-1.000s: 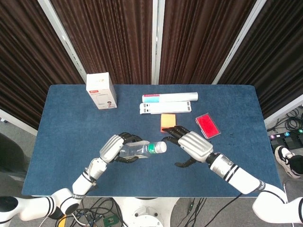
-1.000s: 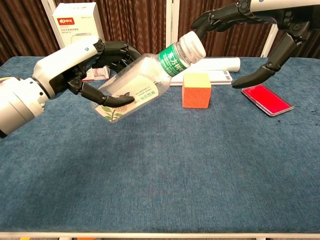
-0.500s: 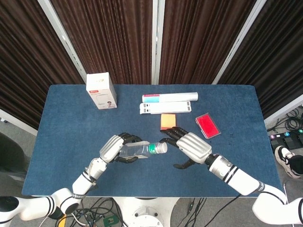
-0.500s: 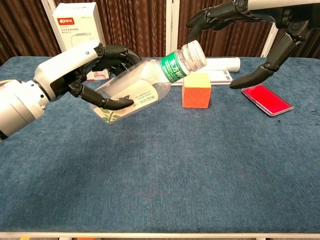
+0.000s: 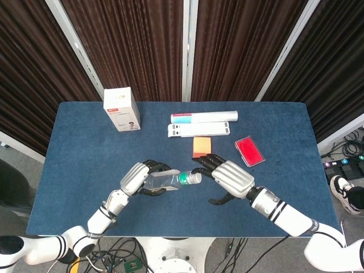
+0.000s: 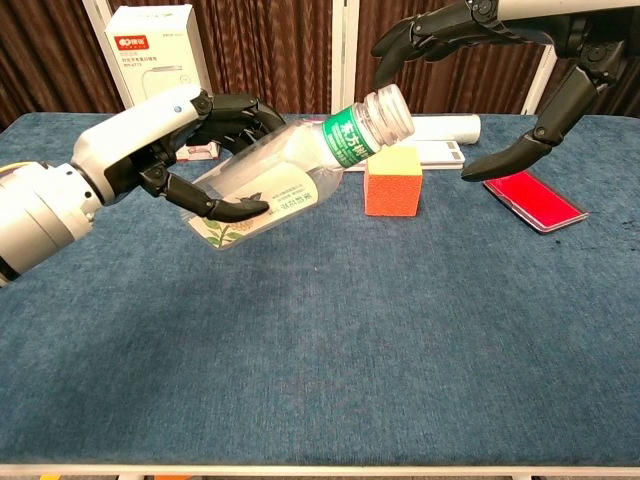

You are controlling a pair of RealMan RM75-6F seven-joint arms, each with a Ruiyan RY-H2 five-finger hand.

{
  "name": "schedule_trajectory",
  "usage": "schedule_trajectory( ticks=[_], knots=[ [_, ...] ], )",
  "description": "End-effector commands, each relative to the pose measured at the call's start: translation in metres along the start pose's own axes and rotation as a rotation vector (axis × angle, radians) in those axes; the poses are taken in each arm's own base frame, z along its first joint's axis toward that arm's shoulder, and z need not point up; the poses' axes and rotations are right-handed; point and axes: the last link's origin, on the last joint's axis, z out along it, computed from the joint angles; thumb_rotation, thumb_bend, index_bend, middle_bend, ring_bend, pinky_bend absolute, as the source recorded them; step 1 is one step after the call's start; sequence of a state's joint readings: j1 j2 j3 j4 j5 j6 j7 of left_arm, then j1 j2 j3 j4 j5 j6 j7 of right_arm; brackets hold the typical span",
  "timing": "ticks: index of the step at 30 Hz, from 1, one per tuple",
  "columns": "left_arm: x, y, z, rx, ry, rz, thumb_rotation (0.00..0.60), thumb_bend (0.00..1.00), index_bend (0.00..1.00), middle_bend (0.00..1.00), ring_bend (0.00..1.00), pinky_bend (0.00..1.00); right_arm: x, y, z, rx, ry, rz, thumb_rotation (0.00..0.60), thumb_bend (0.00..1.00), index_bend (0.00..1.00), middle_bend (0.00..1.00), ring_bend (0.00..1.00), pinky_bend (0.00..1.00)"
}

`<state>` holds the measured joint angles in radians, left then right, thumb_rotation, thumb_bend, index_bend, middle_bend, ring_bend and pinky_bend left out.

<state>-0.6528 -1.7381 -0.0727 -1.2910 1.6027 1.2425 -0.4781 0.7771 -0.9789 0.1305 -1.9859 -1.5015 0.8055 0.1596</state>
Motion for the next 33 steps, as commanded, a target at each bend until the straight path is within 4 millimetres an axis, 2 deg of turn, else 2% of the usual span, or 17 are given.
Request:
schedule_trajectory(
  ticks=[1, 8, 20, 33],
  knots=[
    [0.000, 0.000, 0.000, -0.001, -0.002, 0.002, 0.600, 0.43, 0.47, 0.49, 0.41, 0.32, 0.000, 0.000, 0.000, 0.000, 0.000, -0.001, 0.571, 0.10, 0.21, 0.01, 0.00, 0.00],
    [0.000, -0.001, 0.001, 0.001, -0.001, -0.001, 0.600, 0.43, 0.47, 0.49, 0.41, 0.32, 0.001, -0.002, 0.000, 0.007, 0.009, 0.001, 0.570, 0.10, 0.21, 0.01, 0.00, 0.00],
    [0.002, 0.004, 0.000, -0.017, 0.004, 0.000, 0.600, 0.43, 0.47, 0.49, 0.41, 0.32, 0.000, 0.009, 0.000, -0.043, 0.010, 0.016, 0.570, 0.10, 0.21, 0.01, 0.00, 0.00],
    [0.000, 0.002, 0.001, -0.009, -0.003, 0.001, 0.600, 0.43, 0.47, 0.49, 0.41, 0.32, 0.000, 0.004, -0.002, -0.028, 0.010, 0.007, 0.569, 0.10, 0.21, 0.01, 0.00, 0.00]
  ],
)
